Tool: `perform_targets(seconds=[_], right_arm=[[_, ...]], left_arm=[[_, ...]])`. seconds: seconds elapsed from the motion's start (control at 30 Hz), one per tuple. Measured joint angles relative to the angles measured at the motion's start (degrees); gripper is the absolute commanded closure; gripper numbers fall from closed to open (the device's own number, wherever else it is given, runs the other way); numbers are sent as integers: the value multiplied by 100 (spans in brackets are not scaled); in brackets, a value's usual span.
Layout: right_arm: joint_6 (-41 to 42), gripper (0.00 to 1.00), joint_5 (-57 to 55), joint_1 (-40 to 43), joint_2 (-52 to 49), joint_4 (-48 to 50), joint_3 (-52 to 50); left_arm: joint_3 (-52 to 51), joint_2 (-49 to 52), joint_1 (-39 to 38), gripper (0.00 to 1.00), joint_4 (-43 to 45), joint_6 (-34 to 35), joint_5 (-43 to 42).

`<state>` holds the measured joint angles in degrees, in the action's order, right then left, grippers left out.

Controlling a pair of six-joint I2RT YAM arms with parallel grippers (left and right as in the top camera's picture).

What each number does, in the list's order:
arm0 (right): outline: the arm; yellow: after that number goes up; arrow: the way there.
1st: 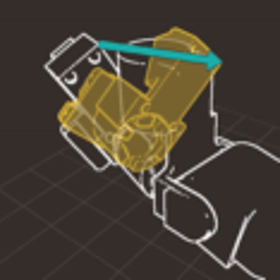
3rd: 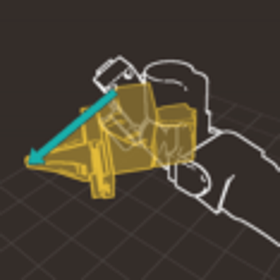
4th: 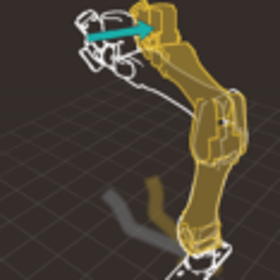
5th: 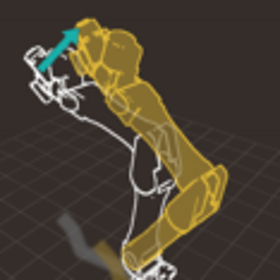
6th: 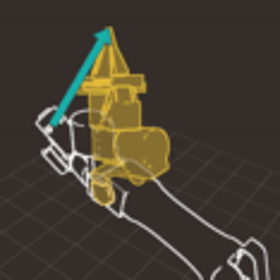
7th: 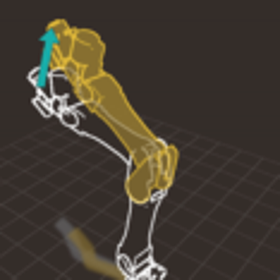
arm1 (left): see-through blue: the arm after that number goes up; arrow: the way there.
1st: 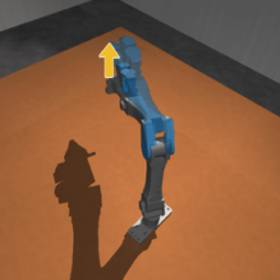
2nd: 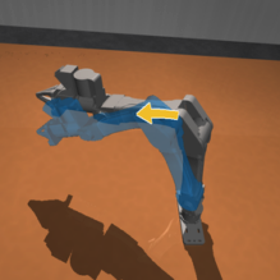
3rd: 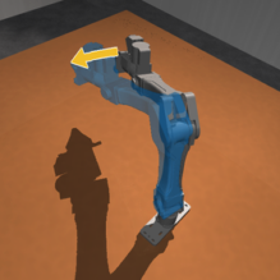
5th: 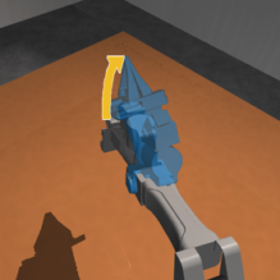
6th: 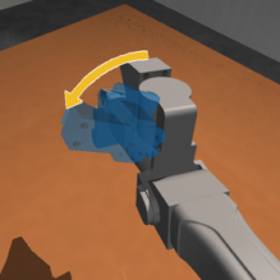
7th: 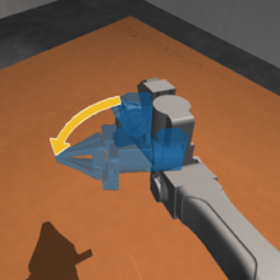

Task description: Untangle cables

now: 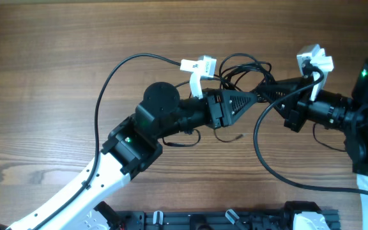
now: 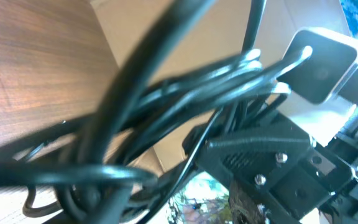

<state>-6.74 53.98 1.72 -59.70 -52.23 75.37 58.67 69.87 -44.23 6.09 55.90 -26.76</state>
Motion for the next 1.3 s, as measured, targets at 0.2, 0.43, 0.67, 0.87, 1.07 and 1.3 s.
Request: perform_targets(seconds=[0.2,0.43,0.67,0.87,1.07,1.3], right_arm=[[-39,96,0,0,0,-111,0],[-37,96,37,0,0,-133,0],[-116,40,109,22,0,-227,0],[-168,22,-282,22,0,-501,0],[-168,23,-988,22,0,-529,0],[-402,30,-1161,22,0,-494,0]], left_arm=[[0,0,-4,83,4,17,369],[0,20,-2,96,52,20,636],[0,22,-2,96,210,-13,697],[0,26,-4,96,247,-1082,844],[4,31,-4,96,-350,-2813,951],[4,42,-4,96,-739,-3480,1445]])
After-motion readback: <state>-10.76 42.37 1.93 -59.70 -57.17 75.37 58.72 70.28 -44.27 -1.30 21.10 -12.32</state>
